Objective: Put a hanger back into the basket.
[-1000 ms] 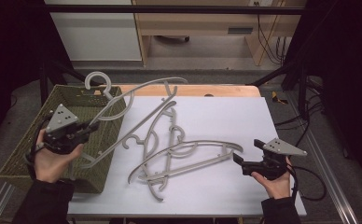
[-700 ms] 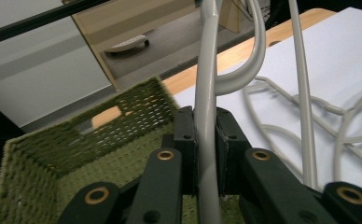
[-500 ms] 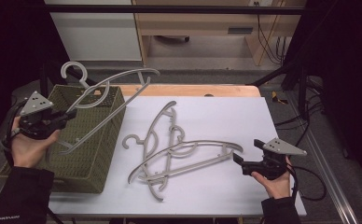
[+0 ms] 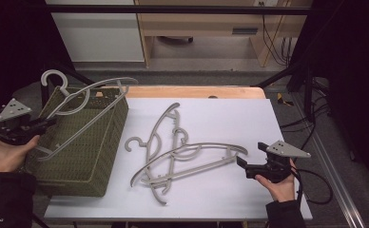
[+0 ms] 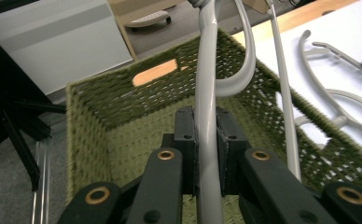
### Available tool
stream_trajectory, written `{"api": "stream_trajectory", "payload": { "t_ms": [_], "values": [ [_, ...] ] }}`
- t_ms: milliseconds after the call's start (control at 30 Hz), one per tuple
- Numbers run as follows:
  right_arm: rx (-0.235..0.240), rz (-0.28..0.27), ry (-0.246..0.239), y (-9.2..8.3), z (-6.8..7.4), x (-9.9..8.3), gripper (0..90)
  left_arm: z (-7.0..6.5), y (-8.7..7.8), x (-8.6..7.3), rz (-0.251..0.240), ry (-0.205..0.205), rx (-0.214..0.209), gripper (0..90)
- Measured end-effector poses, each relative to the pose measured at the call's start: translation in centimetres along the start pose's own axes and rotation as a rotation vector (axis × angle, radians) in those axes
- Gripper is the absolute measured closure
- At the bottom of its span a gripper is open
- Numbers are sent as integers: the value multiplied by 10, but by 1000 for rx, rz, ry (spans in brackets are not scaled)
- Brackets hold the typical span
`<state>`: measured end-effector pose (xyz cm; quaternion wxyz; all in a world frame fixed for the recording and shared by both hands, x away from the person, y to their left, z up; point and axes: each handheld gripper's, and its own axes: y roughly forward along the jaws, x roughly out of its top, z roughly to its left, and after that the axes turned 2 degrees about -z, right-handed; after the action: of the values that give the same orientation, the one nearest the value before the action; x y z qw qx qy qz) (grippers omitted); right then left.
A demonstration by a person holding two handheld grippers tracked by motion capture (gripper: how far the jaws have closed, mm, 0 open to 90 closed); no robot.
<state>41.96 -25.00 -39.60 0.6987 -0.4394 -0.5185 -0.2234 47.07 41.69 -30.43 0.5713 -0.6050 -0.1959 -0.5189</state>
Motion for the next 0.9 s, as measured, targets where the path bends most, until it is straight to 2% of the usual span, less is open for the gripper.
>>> {"api": "stream_trajectory", "payload": {
  "t_ms": [167, 500, 800, 900],
  "values": [
    [3, 2, -2, 1, 0, 0, 45, 13, -3, -11, 3, -24, 19, 812],
    [0, 9, -3, 1, 1, -1, 44, 28, -5, -31, 46, -24, 42, 812],
    [3, 16, -9, 3, 1, -1, 45, 33, 1, -39, 83, -30, 68, 811],
    [1, 17, -8, 4, 1, -1, 45, 30, 6, -41, 106, -17, 74, 811]
  ]
}}
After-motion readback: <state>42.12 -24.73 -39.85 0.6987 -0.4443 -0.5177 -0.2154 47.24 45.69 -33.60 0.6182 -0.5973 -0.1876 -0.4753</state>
